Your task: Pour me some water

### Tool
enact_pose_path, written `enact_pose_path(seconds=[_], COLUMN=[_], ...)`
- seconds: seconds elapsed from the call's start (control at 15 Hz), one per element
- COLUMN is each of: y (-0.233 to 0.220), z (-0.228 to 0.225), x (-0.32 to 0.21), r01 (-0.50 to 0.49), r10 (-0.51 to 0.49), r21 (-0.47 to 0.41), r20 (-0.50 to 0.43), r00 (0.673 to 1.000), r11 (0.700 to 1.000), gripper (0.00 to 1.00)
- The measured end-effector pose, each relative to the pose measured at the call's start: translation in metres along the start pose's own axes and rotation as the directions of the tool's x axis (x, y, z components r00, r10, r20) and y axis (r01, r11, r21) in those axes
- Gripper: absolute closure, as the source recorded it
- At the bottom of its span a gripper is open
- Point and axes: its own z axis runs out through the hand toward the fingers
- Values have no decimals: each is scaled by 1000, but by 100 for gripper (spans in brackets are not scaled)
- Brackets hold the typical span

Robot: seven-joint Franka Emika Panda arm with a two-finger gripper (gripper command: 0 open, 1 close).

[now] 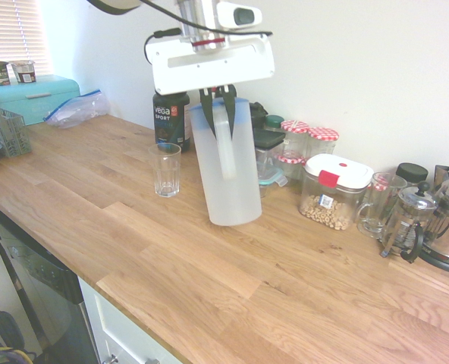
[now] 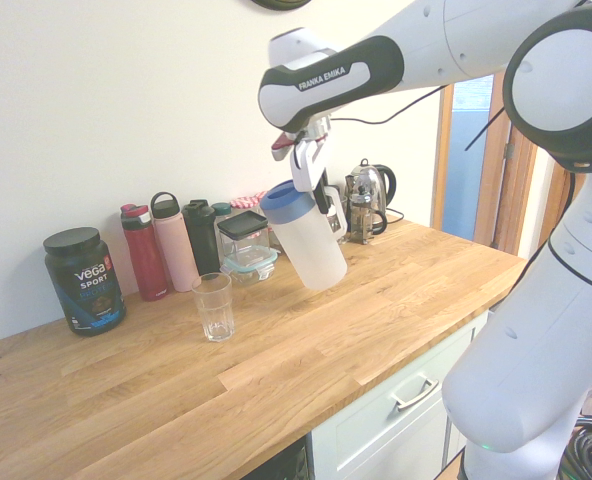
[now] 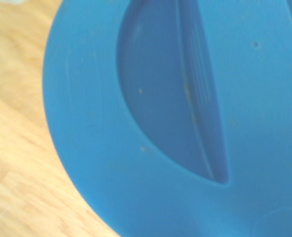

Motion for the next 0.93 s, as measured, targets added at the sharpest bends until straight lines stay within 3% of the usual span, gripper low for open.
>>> enact_pose_path(seconds=[0.2, 0.4, 0.73, 0.93], y=[47, 61, 70, 79], z=[41, 48, 53, 81], x=[-3, -1, 5, -9], r01=[-155, -286, -467, -553], r10=[153, 288, 500, 578], r21=[90, 173, 291, 265], r20=[19, 11, -48, -20], r00=[988, 957, 864, 816], r11=[984, 943, 835, 790], gripper=[100, 100, 100, 100])
